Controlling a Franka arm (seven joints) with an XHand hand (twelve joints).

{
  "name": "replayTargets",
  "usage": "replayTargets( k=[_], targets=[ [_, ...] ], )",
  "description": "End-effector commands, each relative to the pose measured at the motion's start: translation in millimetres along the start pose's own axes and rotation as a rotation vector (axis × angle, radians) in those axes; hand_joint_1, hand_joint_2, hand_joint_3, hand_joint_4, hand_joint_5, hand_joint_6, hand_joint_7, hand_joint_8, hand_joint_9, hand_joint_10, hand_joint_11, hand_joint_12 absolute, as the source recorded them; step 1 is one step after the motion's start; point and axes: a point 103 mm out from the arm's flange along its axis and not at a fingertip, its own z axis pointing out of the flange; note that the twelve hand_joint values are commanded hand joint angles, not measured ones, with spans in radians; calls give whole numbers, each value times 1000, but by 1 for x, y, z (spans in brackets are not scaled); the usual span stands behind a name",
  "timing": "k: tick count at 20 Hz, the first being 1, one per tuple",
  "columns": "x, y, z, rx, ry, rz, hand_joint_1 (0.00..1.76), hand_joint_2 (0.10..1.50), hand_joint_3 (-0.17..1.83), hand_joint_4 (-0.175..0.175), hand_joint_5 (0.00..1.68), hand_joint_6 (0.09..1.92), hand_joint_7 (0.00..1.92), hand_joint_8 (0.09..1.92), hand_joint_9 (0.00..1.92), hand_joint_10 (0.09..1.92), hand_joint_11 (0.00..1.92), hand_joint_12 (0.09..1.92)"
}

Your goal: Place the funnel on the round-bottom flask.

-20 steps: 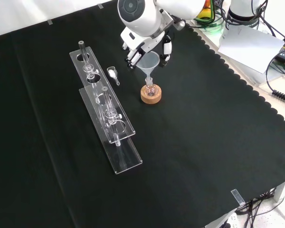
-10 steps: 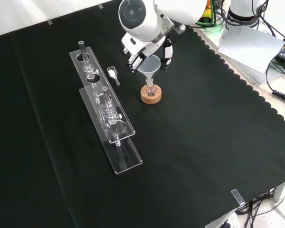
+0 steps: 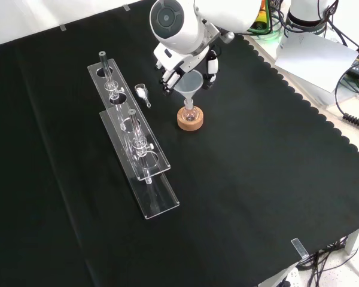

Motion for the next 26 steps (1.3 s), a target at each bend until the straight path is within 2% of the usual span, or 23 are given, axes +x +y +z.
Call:
replayTargets(
  k=[1, 12, 18, 26],
  targets=[
    [0, 0, 1, -1, 4, -3, 927, 736, 727, 24, 718, 793, 693, 690, 1009, 476, 660, 1239],
    [0, 2, 8, 6, 8, -4, 926, 736, 728, 22, 712, 793, 681, 689, 998, 474, 659, 1239],
    [1, 3, 9, 4, 6, -3, 921, 734, 727, 3, 677, 788, 641, 686, 963, 470, 649, 1236],
    [3, 4, 11, 1, 19, -5, 915, 732, 728, -1, 656, 811, 611, 719, 937, 498, 642, 1242]
  ],
)
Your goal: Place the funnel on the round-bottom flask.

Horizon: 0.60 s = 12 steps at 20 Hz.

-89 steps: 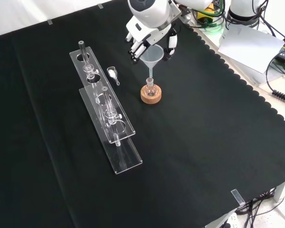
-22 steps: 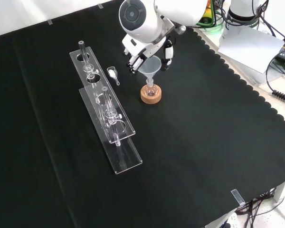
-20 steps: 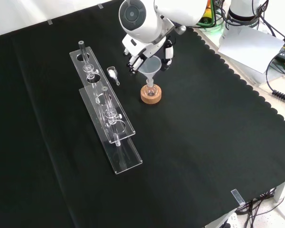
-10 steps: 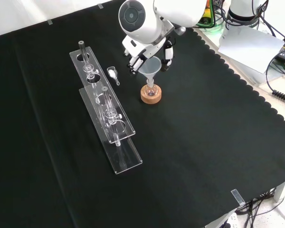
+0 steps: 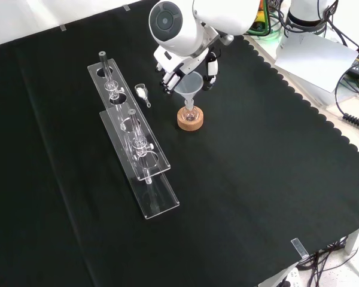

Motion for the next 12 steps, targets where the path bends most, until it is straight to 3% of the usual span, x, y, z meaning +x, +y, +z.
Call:
replayTargets(
  k=[1, 3, 6, 12],
  targets=[
    [1, 0, 4, -9, 14, 0, 901, 725, 730, -3, 637, 815, 595, 725, 926, 504, 637, 1244],
    [1, 0, 7, -16, 22, -1, 869, 706, 735, -16, 559, 799, 544, 737, 889, 520, 616, 1251],
    [0, -1, 7, -16, 22, -6, 814, 675, 726, -40, 364, 588, 415, 771, 779, 584, 561, 1276],
    [0, -4, 9, -13, 15, -9, 749, 658, 660, -43, 317, 256, 233, 759, 586, 666, 445, 1312]
  ],
)
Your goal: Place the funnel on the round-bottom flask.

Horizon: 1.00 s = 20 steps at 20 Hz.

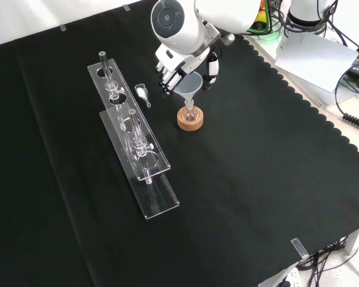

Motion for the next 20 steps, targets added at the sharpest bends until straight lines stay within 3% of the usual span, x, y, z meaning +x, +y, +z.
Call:
replayTargets(
  k=[1, 11, 20],
  targets=[
    [0, -2, 1, 6, -3, -3, 743, 657, 651, -43, 316, 225, 214, 754, 566, 672, 430, 1318],
    [0, -4, 4, 24, 19, -30, 720, 651, 615, -42, 321, 137, 155, 729, 512, 677, 385, 1329],
    [0, -7, 7, 47, 28, -40, 685, 635, 562, -34, 268, 87, 8, 670, 306, 683, 226, 1395]
  ],
)
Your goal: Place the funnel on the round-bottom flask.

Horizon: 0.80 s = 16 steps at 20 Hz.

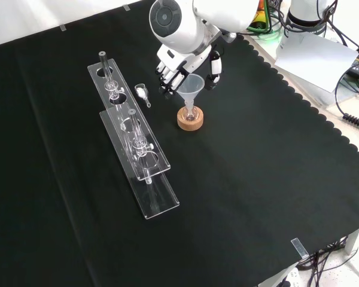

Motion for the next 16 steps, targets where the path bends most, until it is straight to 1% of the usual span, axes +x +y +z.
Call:
replayTargets(
  k=[1, 7, 11, 14, 16],
  targets=[
    [-1, -1, 3, 13, 5, -1, 683, 635, 560, -33, 265, 87, 4, 669, 299, 684, 221, 1397],
    [-1, -3, 4, 16, 10, -1, 669, 638, 540, -33, 236, 87, 0, 612, 268, 696, 193, 1409],
    [-4, -4, 6, 10, 23, -11, 647, 640, 515, -30, 148, 87, 0, 454, 229, 706, 177, 1416],
    [-6, -5, 7, 12, 26, -17, 598, 638, 470, -23, 76, 87, 0, 334, 177, 725, 160, 1427],
    [-7, -6, 7, 7, 31, -20, 569, 639, 435, -18, 36, 87, 0, 221, 125, 739, 136, 1439]
  ],
)
